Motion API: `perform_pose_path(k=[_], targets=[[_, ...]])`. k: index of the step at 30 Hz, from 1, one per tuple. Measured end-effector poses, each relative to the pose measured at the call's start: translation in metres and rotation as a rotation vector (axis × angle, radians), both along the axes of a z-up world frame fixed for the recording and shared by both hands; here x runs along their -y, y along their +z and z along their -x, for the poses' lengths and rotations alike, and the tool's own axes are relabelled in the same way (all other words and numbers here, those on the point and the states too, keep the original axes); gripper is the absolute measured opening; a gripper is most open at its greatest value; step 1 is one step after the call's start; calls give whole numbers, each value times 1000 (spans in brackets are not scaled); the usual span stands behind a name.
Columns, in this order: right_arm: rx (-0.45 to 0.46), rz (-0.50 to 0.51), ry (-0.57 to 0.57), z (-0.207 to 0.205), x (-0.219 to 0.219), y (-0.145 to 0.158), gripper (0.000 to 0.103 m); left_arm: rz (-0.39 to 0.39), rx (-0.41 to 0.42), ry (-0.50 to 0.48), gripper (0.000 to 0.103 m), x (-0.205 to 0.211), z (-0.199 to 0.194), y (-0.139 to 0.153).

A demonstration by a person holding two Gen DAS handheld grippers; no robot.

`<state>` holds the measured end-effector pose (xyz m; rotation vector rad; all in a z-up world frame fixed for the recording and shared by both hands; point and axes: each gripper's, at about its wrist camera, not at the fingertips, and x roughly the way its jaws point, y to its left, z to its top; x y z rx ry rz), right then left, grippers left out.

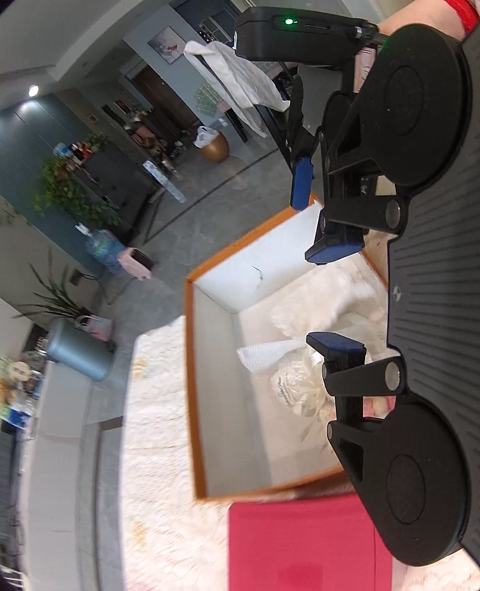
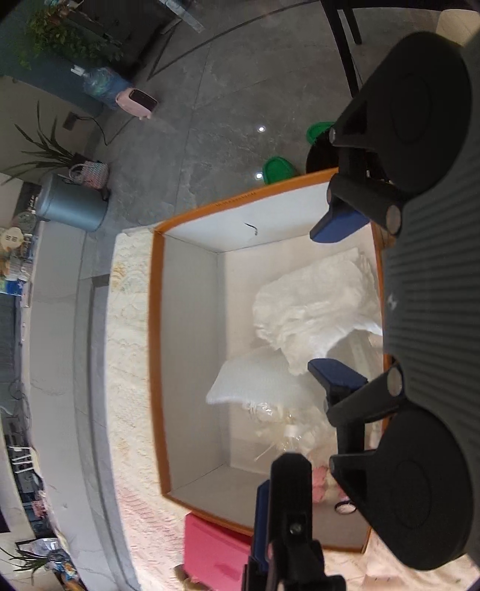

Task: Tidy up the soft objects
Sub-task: 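Move both tools back over the table toward the brown sponge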

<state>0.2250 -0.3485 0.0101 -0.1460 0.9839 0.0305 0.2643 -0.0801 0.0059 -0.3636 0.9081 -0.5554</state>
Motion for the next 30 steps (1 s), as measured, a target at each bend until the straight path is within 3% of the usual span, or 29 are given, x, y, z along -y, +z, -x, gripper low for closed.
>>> perform_pose_path(k=[5, 10, 18, 22, 30], targets=[[89, -12, 7, 26, -19, 27, 79, 1, 107, 31, 48, -9, 30, 23], [217, -59, 26, 61, -48, 45, 79, -59, 259, 76, 48, -16, 70, 41], [424, -215, 22, 117, -101, 31, 79, -158, 424, 202, 48, -46, 127, 46], [484, -282, 18, 139, -129, 9, 79, -204, 448, 280, 48, -67, 148, 36], [548, -306, 59, 167, -188, -23, 79, -293, 421, 413, 48, -120, 184, 9]])
